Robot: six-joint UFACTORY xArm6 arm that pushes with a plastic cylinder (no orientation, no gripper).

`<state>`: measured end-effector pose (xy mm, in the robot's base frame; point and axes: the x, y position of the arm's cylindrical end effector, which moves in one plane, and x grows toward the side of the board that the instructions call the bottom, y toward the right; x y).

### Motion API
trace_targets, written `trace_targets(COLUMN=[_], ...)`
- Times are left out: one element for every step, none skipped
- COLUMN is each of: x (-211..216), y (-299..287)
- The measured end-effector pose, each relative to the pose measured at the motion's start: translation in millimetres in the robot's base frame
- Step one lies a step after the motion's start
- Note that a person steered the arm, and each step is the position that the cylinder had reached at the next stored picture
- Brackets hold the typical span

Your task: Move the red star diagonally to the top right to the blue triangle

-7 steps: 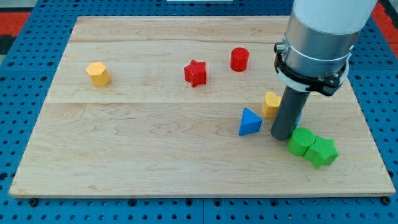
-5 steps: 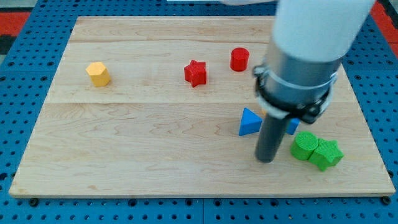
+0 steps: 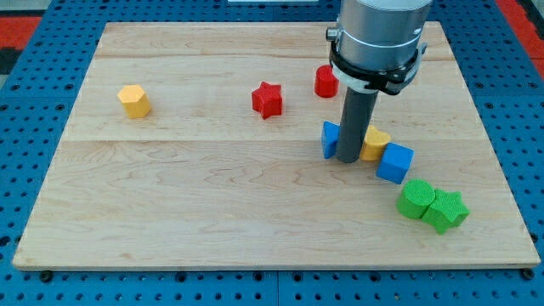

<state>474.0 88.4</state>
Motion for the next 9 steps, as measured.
trace_targets(x=[2,-25,-69,-113,-148,-162,-162,-230,-243], y=[-54,-106,-142,-76,-2,28,-14,-15,28])
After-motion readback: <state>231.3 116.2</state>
